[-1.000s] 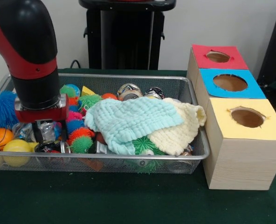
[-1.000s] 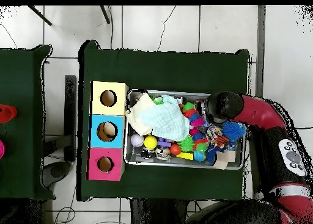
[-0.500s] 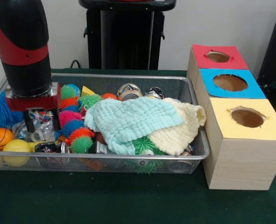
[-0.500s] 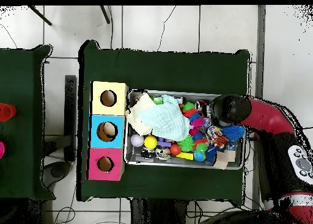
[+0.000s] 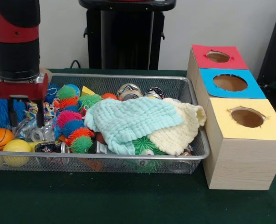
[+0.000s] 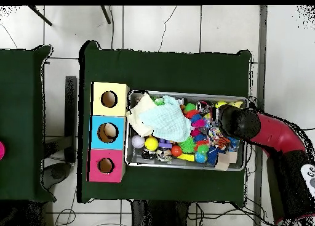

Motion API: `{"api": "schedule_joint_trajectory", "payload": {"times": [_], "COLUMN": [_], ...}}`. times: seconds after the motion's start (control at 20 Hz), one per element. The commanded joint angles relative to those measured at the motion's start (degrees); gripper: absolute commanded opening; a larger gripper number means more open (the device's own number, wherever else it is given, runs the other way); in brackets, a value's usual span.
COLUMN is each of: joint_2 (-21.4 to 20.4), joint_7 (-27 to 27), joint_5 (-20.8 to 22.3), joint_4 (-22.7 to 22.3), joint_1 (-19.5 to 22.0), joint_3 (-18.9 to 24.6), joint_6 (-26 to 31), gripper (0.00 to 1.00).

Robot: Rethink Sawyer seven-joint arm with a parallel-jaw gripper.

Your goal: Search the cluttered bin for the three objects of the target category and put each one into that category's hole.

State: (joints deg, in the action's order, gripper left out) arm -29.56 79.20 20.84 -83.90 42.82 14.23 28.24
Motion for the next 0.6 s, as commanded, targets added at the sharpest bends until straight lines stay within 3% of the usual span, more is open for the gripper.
{"api": "schedule_joint_trajectory", "payload": {"times": [0.05, 0.25, 0.6], "joint_2": [-0.1, 0.3, 0.9], "joint_7": [21.0, 20.0, 24.6], "joint_5": [-5.3, -7.4, -10.5], "joint_4": [-9.5, -9.5, -13.1], "joint_1": [-1.4, -2.6, -3.7], "joint_3": [-3.8, -5.5, -8.1], "joint_6": [-8.9, -9.8, -16.1], "gripper": [1.00, 1.00, 1.00]}}
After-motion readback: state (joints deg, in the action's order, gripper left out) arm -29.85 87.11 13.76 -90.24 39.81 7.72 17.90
